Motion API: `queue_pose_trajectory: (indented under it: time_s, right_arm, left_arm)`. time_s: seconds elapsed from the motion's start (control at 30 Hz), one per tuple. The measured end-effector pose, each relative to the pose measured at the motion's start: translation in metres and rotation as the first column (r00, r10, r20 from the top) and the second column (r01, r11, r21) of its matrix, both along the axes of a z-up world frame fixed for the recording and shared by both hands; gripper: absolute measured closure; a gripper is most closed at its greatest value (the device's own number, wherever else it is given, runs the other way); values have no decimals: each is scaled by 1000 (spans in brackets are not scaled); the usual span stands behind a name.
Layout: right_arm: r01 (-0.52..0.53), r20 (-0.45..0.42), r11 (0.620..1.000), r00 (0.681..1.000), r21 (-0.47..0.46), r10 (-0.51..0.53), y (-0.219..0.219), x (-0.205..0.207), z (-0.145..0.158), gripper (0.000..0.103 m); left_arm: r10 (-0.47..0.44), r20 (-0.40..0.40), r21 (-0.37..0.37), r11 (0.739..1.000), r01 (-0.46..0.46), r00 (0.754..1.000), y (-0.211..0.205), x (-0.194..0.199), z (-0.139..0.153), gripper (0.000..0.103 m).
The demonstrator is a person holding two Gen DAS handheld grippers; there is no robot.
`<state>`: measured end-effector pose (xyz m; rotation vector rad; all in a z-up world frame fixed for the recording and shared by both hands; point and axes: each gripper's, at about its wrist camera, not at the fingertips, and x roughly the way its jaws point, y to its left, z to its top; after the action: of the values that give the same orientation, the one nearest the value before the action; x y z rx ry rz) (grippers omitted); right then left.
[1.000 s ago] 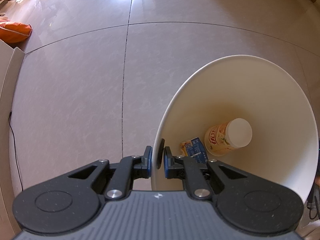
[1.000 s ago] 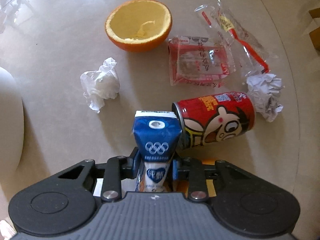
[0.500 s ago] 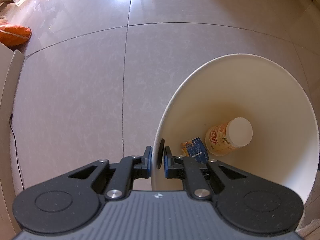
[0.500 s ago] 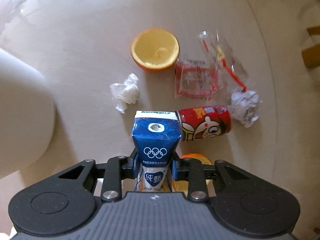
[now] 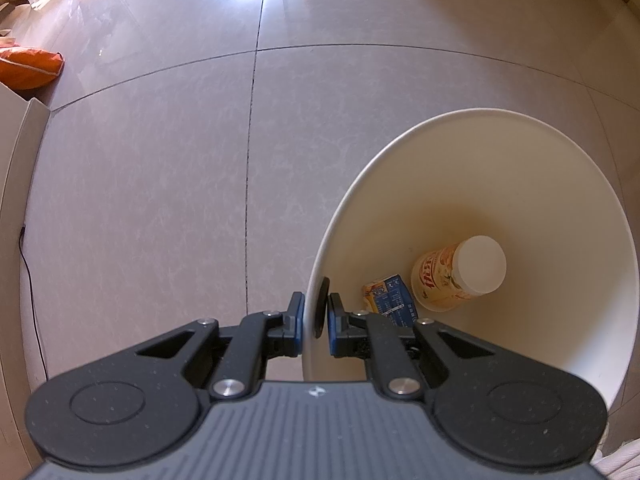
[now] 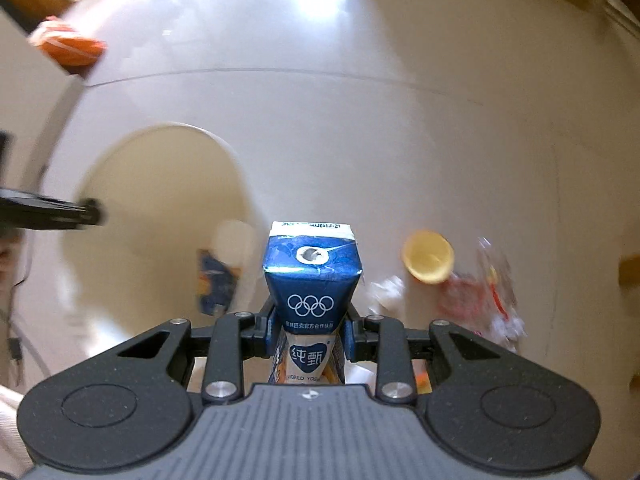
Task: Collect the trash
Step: 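Carry the milk carton over the bin and open the right gripper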
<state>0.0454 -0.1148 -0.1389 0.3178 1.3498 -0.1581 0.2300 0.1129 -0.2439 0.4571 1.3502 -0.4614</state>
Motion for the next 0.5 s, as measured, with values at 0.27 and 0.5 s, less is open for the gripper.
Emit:
queue_pose_trajectory:
  time_s: [0.27, 0.5]
  right_arm:
    - [-121, 35, 992, 992, 33, 120, 53, 32, 14, 69]
    - [-167, 76, 985, 984, 44, 163, 80, 48, 20, 56]
  left_arm:
    - [-2, 5, 1, 1000, 2, 1000, 1, -2, -1, 93]
    - [2, 3, 2, 1000, -2, 1000, 1, -1, -1, 93]
